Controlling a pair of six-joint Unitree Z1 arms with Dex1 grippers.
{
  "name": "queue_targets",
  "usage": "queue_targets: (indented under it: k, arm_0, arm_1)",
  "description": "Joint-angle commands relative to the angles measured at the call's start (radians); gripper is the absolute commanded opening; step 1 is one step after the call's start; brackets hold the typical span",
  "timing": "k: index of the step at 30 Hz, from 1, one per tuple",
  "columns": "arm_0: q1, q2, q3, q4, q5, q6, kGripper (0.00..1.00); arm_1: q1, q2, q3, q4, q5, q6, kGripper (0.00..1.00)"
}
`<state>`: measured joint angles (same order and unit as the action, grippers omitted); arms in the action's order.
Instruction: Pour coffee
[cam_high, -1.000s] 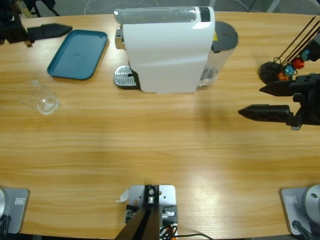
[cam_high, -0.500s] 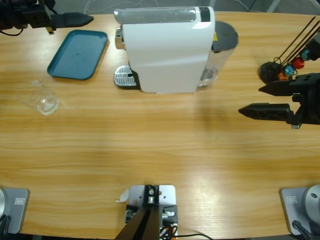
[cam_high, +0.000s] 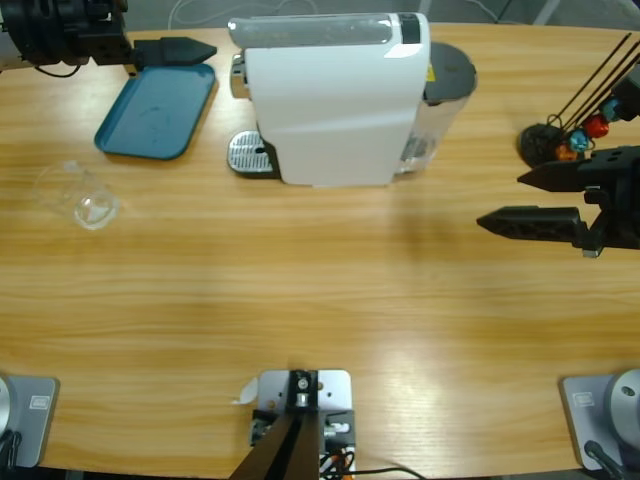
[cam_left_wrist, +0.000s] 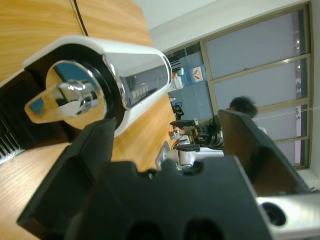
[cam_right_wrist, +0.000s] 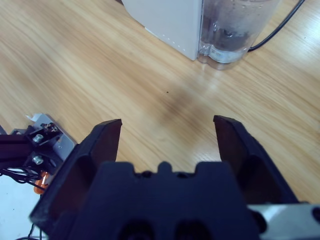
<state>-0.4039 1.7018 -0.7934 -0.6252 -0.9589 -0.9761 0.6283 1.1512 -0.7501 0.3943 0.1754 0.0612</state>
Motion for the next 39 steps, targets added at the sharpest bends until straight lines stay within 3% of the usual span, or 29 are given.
queue_targets:
  k: [1, 12, 18, 25, 28, 30, 35, 39]
  arm_0:
    - [0.002, 0.08, -0.034, -0.018, -0.023, -0.019, 0.885]
    - [0.001, 0.127, -0.066, -0.03, -0.044, -0.023, 0.877]
    - [-0.002, 0.136, -0.098, -0.03, -0.049, -0.03, 0.648]
    - [-0.013, 0.161, -0.097, -0.031, -0.051, -0.032, 0.634]
    - [-0.013, 0.165, -0.1, -0.033, -0.052, -0.032, 0.392]
    - [-0.013, 0.167, -0.104, -0.043, -0.062, -0.032, 0.034]
    - [-0.007, 0.169, -0.103, -0.068, -0.081, -0.031, 0.0]
    - [-0.007, 0.174, -0.101, -0.102, -0.104, -0.029, 0.0]
  arm_1:
    - [0.011, 0.013, 0.034, -0.011, 0.006, 0.006, 0.798]
    - [0.011, 0.013, 0.035, -0.011, 0.007, 0.006, 0.798]
    - [0.011, 0.013, 0.035, -0.011, 0.006, 0.006, 0.798]
    - [0.011, 0.015, 0.035, -0.012, 0.004, 0.006, 0.798]
    - [0.011, 0.016, 0.035, -0.012, 0.003, 0.007, 0.798]
    - [0.011, 0.018, 0.035, -0.014, 0.003, 0.008, 0.798]
    - [0.011, 0.021, 0.035, -0.014, 0.003, 0.008, 0.68]
    - [0.011, 0.022, 0.034, -0.014, 0.003, 0.009, 0.677]
